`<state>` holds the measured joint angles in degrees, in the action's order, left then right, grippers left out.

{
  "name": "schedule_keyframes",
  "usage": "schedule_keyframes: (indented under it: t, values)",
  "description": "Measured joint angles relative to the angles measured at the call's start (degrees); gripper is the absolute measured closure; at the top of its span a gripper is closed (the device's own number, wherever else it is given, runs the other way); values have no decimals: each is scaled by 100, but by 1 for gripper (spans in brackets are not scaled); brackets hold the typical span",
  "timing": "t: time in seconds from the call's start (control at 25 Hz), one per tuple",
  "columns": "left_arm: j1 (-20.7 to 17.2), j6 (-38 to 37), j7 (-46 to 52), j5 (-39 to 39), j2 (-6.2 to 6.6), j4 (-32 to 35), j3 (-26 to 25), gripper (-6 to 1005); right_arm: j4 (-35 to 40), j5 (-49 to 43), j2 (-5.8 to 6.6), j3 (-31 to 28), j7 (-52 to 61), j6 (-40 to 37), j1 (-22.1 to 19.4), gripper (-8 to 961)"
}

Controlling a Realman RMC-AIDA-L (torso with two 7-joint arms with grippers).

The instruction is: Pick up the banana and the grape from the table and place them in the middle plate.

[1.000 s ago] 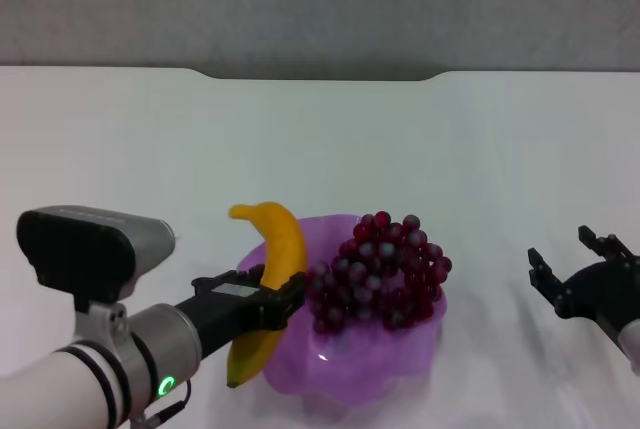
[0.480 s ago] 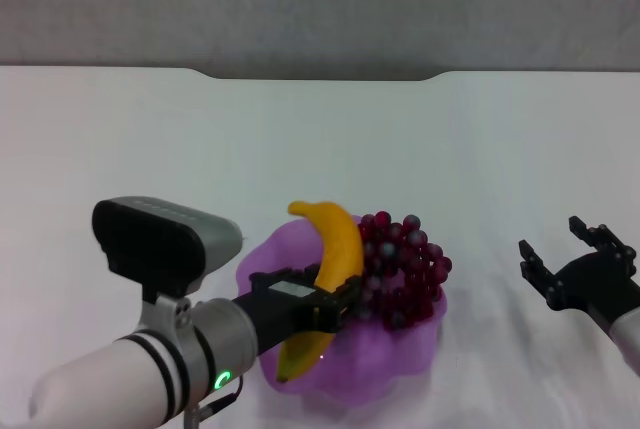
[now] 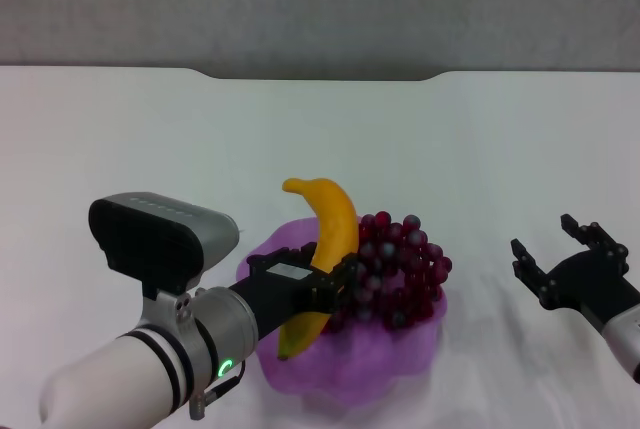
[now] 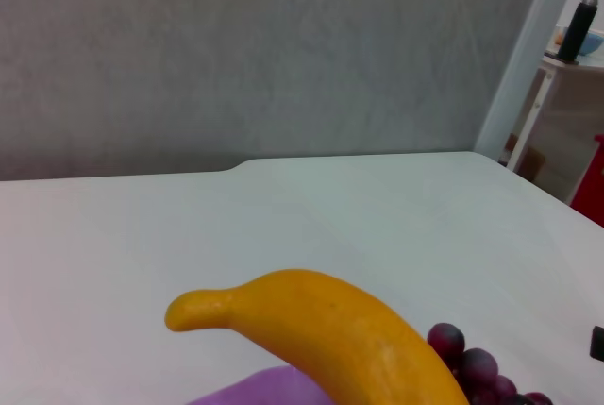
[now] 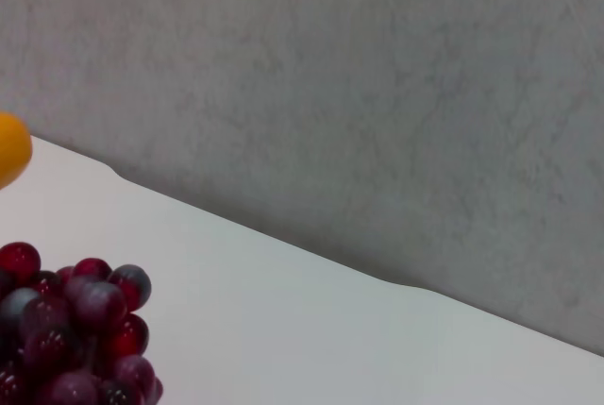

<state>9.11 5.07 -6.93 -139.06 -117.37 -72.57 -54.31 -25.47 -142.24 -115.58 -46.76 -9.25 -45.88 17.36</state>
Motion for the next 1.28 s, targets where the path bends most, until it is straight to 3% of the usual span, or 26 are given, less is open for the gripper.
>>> schedule_keyframes:
  t: [0.6,0.84,1.08,1.28]
  values:
    - [114,-558,-1,2,-5,358,128,477,-9,-17,1,0,-7,-3,-5,242]
    - [-47,-906,-25,-17,2,382,108,270,-11,-22,1,0,-7,-17,-35,242]
    - [-600,-2097,-362,-91,61,475,-47,188,-2,-8,1,36,-7,-67,-94,242]
    - [-878,-3685,-524,-95,61,1235,-278,189,-24,4,17,-6,-7,-74,-99,242]
